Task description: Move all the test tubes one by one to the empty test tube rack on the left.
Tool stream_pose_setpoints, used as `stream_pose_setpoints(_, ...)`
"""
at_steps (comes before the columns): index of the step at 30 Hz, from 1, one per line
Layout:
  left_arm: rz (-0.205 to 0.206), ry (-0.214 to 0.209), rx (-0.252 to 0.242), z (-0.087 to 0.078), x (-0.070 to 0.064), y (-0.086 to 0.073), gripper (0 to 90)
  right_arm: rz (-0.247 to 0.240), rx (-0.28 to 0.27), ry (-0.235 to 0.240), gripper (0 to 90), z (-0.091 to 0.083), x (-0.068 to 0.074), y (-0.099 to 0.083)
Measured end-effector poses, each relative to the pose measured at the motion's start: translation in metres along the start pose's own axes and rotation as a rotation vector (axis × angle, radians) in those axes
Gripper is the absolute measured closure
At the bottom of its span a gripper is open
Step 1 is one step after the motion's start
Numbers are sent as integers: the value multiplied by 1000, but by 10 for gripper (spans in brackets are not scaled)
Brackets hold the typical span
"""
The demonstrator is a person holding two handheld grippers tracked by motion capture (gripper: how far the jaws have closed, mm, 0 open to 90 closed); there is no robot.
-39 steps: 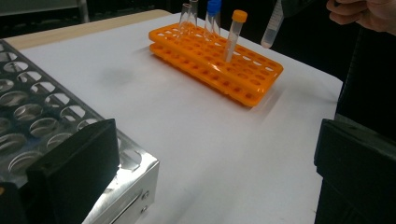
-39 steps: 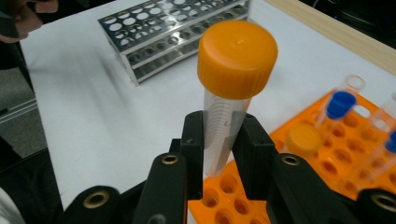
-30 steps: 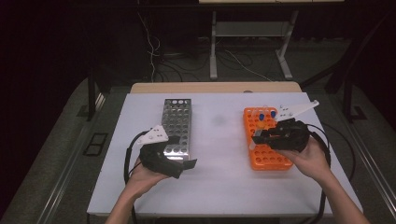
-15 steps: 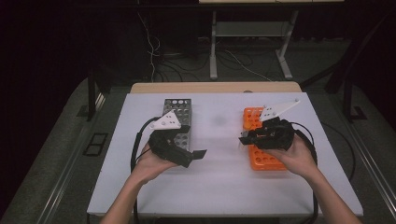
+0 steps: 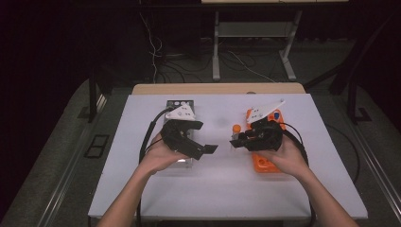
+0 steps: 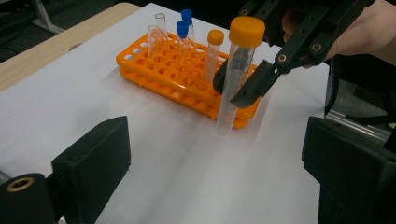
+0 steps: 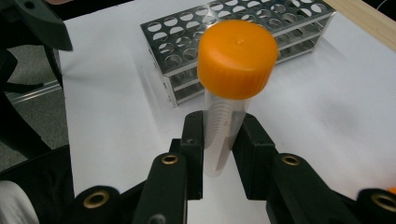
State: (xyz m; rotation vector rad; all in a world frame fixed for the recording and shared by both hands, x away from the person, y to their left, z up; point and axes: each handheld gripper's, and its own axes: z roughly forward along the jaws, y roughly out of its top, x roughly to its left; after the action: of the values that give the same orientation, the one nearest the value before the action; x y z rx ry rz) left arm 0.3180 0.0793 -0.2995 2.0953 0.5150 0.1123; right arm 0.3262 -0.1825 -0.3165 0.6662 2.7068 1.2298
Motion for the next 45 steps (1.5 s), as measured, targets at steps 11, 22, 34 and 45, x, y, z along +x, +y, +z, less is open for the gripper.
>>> stream_pose_setpoints(11,17,-49,65,6,9,12,217,-31,26,26,737,19,4,8)
stream_pose_setpoints(22,58,-95,139,18,11,22,425,-59,52,48,738,37,9,13)
stream_pose_setpoints(34,71,-89,184,23,13,26,636,-60,48,53,738,47,13,15)
stream_pose_setpoints(45,65,-98,198,25,15,27,686,-42,34,55,729,49,12,16)
